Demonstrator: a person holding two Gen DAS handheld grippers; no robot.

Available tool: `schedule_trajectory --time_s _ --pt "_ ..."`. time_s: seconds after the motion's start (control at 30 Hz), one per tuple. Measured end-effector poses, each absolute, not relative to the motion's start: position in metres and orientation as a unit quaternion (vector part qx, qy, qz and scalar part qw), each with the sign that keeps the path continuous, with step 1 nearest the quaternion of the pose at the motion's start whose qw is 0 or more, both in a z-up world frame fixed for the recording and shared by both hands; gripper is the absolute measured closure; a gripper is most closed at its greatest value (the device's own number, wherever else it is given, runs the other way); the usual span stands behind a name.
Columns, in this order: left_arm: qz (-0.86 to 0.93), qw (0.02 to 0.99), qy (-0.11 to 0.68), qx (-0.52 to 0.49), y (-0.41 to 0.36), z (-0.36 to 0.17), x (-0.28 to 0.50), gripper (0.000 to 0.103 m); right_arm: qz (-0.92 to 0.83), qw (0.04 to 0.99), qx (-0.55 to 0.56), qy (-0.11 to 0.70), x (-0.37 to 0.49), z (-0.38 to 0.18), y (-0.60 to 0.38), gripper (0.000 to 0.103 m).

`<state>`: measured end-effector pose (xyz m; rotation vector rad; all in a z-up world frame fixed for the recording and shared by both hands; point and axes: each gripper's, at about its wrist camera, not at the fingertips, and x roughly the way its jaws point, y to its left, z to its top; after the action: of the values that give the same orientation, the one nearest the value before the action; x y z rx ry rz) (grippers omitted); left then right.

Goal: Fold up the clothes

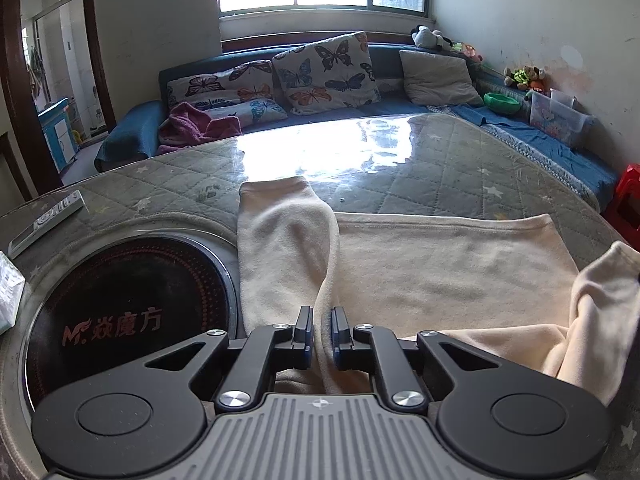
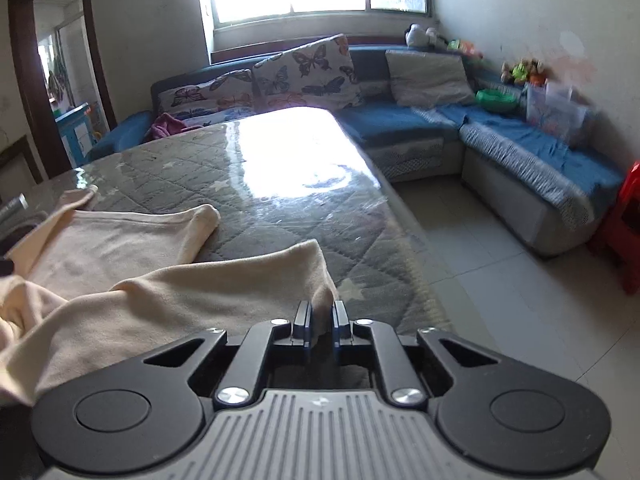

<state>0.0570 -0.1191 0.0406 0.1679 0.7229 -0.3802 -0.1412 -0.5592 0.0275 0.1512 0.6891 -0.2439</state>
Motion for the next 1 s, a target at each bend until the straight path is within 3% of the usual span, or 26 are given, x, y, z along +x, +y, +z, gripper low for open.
schedule_trajectory --time_s 0.37,0.57,0.63,0.73,0.83,0.9,1.0 --pt "-0.177 0.92 0.35 0.03 -0.063 0.065 0.016 0.101 -0.218 0.933 0.008 0.287 -0.202 0.076 -0.581 0.095" --pt "-0.161 0.906 0.39 0.038 -0.032 0.053 -0.026 0.101 -0.264 0.909 0.01 0.322 -0.21 0.058 -0.602 0.095" --pt "-0.151 0.9 0.408 0.038 -0.023 0.046 -0.031 0.101 -0.273 0.902 0.006 0.335 -0.208 0.048 -0.604 0.088" --pt "-0.14 0.898 0.414 0.037 -0.017 0.044 -0.032 0.099 -0.281 0.9 -0.004 0.333 -0.205 0.045 -0.601 0.086" --pt "-0.142 0.908 0.392 0.045 -0.024 0.052 -0.029 0.092 -0.261 0.911 -0.002 0.319 -0.205 0.053 -0.595 0.08" --pt "-0.146 0.915 0.373 0.053 -0.034 0.058 -0.024 0.076 -0.234 0.92 -0.004 0.315 -0.203 0.058 -0.585 0.077" --pt "-0.16 0.925 0.337 0.07 -0.058 0.068 -0.01 0.054 -0.18 0.93 0.008 0.32 -0.195 0.059 -0.566 0.063"
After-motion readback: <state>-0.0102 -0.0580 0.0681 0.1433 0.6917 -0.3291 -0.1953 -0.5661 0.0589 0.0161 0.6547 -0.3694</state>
